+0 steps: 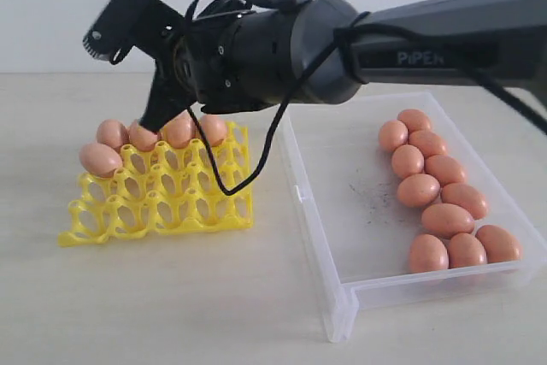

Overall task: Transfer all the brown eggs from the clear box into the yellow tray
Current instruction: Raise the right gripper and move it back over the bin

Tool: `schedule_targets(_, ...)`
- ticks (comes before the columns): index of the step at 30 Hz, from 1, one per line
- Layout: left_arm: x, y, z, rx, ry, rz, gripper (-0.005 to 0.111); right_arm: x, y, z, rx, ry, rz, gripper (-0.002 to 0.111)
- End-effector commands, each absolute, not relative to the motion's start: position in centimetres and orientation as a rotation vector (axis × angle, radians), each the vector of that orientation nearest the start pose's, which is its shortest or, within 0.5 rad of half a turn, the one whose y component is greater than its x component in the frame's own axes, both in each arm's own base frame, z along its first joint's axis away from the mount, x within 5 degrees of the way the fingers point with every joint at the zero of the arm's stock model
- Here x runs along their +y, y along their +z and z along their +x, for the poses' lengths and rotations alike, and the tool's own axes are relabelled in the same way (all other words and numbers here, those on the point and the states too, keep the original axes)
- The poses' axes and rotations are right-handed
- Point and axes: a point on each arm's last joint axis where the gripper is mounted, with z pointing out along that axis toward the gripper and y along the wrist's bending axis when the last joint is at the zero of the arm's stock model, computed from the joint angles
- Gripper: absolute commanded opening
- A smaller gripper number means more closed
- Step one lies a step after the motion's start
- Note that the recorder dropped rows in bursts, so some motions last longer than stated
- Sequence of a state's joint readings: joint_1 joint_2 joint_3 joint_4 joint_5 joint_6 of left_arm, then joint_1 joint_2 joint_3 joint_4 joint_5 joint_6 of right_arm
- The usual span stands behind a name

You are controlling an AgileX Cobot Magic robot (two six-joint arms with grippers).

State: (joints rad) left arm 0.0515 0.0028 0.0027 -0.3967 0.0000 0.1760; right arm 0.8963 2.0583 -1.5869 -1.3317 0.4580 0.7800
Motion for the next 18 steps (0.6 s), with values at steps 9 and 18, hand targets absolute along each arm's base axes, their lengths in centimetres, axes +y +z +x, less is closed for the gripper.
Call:
schedule_targets(9,0.3,21.3,5.6,1.472,-0.136,-0.194,0.004,35.5,20.7,34.1,1.801,0.362,-1.096,0.000)
schedule_targets(18,0.3,21.3,5.6,1.472,-0.136,-0.194,0.004,38.2,16.0,35.6,1.789,0.304,-1.023,0.000)
